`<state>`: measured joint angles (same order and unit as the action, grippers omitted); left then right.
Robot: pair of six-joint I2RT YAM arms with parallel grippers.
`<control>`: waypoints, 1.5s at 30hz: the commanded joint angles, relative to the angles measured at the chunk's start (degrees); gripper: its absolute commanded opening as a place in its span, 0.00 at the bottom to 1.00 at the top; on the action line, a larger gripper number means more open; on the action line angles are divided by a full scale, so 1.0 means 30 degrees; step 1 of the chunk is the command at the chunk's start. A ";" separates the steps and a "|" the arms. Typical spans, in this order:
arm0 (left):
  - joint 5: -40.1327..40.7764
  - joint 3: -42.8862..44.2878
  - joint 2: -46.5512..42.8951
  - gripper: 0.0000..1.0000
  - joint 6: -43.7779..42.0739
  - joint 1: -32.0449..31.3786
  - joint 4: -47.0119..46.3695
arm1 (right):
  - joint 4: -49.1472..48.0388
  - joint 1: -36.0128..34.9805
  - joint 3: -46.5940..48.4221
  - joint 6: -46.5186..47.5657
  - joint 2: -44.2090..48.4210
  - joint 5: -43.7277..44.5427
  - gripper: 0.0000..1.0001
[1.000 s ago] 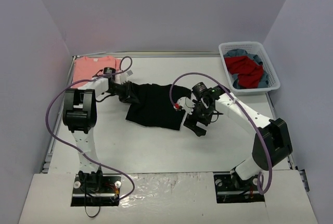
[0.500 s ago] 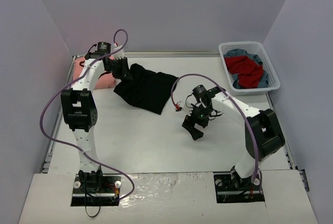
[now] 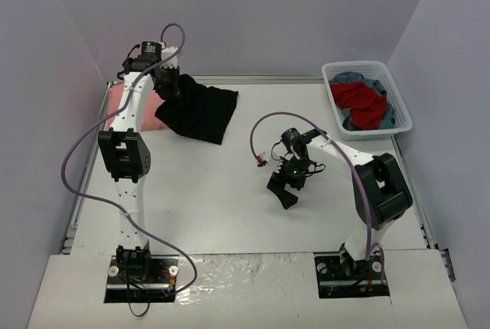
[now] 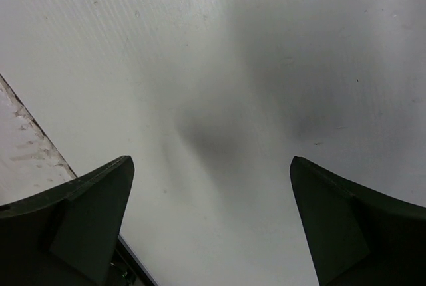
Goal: Fold and stack the t-shirts
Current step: Put the neatly folded tshirt into the corner of the board with the left arm
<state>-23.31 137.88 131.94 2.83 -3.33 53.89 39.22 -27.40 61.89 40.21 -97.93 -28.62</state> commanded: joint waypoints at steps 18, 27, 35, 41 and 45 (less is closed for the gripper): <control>0.5512 0.4282 -0.1352 0.02 -0.3169 0.1023 0.1168 | 0.0344 0.0285 -0.0180 -0.0013 -0.0492 0.0253 1.00; 0.5690 0.5365 -0.1499 0.02 -0.3317 0.1023 0.1431 | 0.0168 0.0285 -0.0268 -0.0043 -0.0755 0.0721 1.00; 0.6012 0.5747 -0.1821 0.02 -0.3345 0.1023 0.1315 | 0.0051 0.0285 -0.0327 -0.0101 -0.0814 0.0956 1.00; 0.6392 0.5718 -0.2085 0.02 -0.3667 0.1023 0.1110 | 0.0022 0.0285 -0.0356 -0.0159 -0.0872 0.1015 1.00; 0.6802 0.5747 -0.2231 0.02 -0.4018 0.1023 0.0993 | 0.0051 0.0285 -0.0327 -0.0160 -0.0989 0.1044 1.00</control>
<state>-5.48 152.18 131.74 -7.53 -0.30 58.50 37.45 -26.92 61.32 40.12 -100.20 -26.15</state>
